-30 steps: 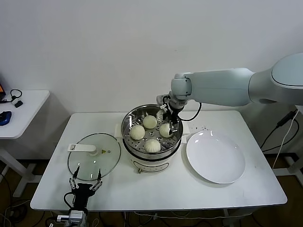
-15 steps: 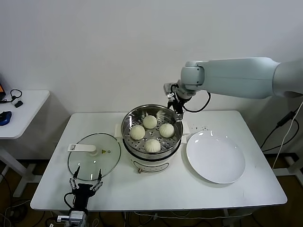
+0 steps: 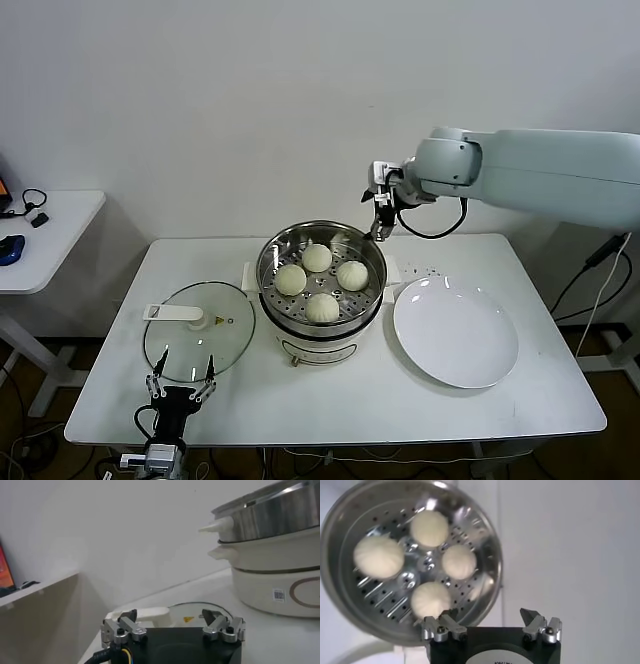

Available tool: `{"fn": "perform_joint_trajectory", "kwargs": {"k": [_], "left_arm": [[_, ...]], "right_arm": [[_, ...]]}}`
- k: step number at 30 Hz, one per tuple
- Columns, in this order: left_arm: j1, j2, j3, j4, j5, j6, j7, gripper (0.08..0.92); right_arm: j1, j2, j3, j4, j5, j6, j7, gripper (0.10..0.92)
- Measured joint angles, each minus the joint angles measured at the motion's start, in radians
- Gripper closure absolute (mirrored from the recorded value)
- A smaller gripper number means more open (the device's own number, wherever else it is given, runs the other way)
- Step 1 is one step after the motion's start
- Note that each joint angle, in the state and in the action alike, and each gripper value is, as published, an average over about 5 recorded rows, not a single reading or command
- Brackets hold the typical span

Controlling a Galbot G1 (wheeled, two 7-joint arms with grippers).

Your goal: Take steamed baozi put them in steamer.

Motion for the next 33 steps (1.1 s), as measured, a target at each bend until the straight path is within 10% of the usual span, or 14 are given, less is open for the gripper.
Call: {"fn": "perform_joint_trajectory", "kwargs": {"k": [19, 33], "left_arm": [[-0.008, 0.000, -0.011, -0.011, -0.005, 0.009, 0.004, 0.177], [-0.010, 0.000, -0.019, -0.010, -0.003, 0.014, 0.006, 0.177]], "right_arm": [[-0.579, -0.413, 0.691, 0.393, -0.031, 0.002, 0.508, 0.203], [-1.481, -0.367, 1.581, 0.511, -0.203, 0.195, 0.620, 0.203]]}}
